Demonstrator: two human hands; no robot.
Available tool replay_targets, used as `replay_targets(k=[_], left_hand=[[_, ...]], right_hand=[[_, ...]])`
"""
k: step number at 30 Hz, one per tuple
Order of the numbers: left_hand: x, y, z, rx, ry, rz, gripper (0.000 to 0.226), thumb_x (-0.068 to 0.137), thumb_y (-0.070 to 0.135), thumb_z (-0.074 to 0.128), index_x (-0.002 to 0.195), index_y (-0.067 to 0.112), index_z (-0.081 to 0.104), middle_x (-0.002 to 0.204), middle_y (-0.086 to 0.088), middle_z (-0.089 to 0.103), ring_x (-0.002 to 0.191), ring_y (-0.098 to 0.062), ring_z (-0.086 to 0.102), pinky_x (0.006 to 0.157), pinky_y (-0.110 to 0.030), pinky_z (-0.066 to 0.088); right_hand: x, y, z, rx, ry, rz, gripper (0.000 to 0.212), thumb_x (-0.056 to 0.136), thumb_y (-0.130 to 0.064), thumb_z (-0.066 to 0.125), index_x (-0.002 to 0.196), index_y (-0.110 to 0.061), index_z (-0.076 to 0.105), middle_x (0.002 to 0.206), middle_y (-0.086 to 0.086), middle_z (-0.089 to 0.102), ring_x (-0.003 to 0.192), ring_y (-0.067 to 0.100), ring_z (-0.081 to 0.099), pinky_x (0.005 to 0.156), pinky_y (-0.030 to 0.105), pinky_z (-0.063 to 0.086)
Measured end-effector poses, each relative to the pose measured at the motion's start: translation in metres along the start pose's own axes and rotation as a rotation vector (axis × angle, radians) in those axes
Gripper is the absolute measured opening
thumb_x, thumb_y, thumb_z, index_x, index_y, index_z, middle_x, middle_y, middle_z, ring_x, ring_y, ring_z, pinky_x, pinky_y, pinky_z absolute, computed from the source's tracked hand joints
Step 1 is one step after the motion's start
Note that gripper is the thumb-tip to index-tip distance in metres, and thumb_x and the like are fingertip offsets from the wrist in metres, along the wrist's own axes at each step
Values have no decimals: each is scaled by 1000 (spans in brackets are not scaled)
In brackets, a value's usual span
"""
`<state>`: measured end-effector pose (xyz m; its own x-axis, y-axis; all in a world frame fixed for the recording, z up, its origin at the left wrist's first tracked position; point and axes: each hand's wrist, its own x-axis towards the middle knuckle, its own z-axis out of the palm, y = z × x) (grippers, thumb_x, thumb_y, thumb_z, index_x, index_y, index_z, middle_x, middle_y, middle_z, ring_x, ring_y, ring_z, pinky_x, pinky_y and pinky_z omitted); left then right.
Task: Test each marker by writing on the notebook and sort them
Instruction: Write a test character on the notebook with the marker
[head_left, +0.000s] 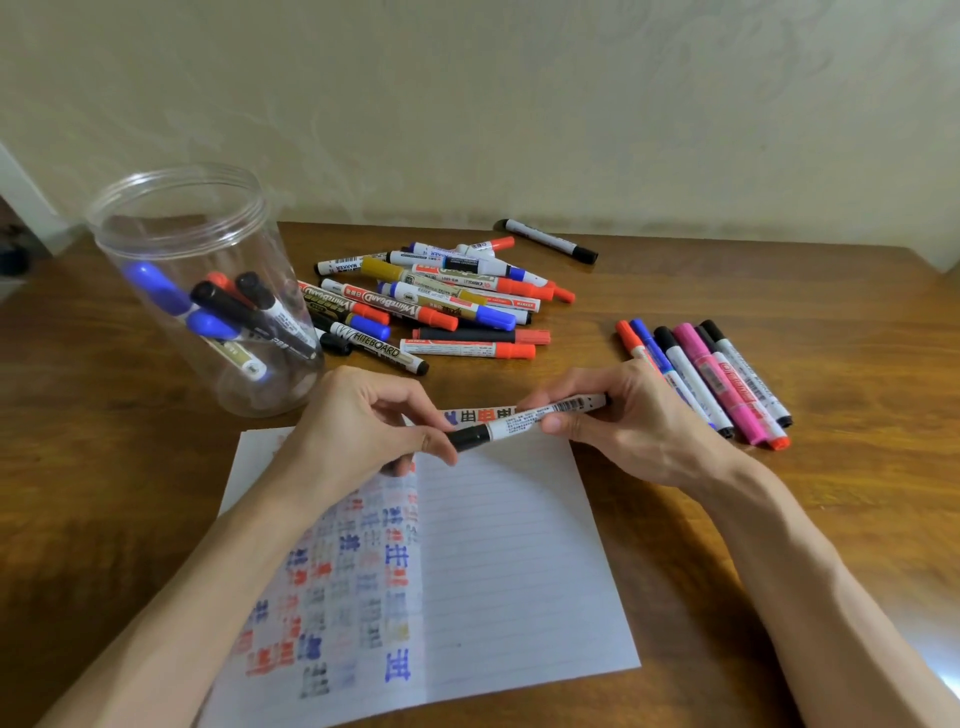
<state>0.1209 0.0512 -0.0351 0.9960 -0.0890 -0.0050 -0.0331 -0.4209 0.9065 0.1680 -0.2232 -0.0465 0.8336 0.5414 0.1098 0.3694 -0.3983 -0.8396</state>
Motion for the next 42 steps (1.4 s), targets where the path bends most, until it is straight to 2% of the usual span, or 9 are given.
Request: replay_targets(k=[2, 6, 10, 19, 25, 28, 30, 39, 42], left_hand=[[-1, 0, 0, 21, -8, 10, 15, 76, 8, 84, 78, 22, 81, 71, -1, 76, 60, -24, 66, 56, -24, 55], [-2, -3, -3, 45, -25, 25, 26, 86, -3, 75, 82, 23, 80, 71, 2, 77, 58, -15, 65, 56, -21, 54], [0, -7, -2, 73, -34, -8, 28, 86, -5, 74, 80, 22, 80, 70, 2, 76, 57, -12, 64, 57, -20, 55], [1, -11, -4, 19, -5, -7, 32, 89, -8, 69, 80, 21, 79, 71, 1, 77, 56, -13, 63, 56, -19, 55], [1, -13, -6, -6, 38, 69, 26, 88, -3, 73, 85, 22, 79, 70, 2, 76, 56, -16, 63, 56, -22, 55], [4, -10, -3, -37, 87, 167, 14, 88, 20, 73, 101, 23, 77, 75, 2, 76, 61, -18, 69, 59, -24, 58], [4, -9, 1, 0, 101, 239, 26, 88, 32, 71, 112, 22, 73, 86, 9, 77, 66, -19, 71, 63, -28, 61], [6, 6, -6, -137, 220, 310, 19, 90, 20, 75, 108, 14, 72, 93, 5, 75, 83, -11, 73, 74, -18, 55], [6, 18, -9, -198, 275, 367, 23, 92, 18, 72, 111, 7, 71, 102, 0, 75, 87, -11, 72, 74, -17, 55]], right_hand=[[0, 0, 2, 2, -15, -25, 21, 92, -31, 72, 110, -27, 80, 109, -23, 77, 98, 1, 72, 78, 14, 53], [0, 2, 8, -22, 2, -75, 19, 95, -27, 71, 113, -31, 78, 115, -21, 77, 106, 0, 71, 85, 14, 54], [2, 7, 15, -78, 17, -79, 21, 99, -14, 72, 117, -21, 80, 115, -20, 76, 109, 0, 71, 89, 18, 55], [4, 11, 25, -71, 76, -66, 20, 99, -16, 73, 116, -20, 81, 109, -17, 77, 100, 2, 71, 82, 13, 51], [5, 7, 25, -18, 111, -57, 22, 99, -20, 71, 118, -17, 80, 108, -15, 78, 101, 2, 71, 81, 14, 51], [4, 1, 24, -39, 203, -66, 26, 97, -31, 70, 118, -18, 79, 101, -19, 77, 91, 0, 72, 71, 12, 51], [4, -1, 24, -48, 248, -66, 30, 96, -37, 69, 120, -21, 78, 104, -20, 77, 95, 0, 74, 71, 17, 58], [10, -7, 37, -91, 268, -49, 41, 91, -46, 76, 128, -28, 75, 115, -13, 76, 104, 2, 70, 81, 20, 57], [12, -8, 42, -62, 261, -64, 45, 90, -39, 80, 133, -29, 70, 114, -15, 76, 105, 2, 70, 86, 17, 55]])
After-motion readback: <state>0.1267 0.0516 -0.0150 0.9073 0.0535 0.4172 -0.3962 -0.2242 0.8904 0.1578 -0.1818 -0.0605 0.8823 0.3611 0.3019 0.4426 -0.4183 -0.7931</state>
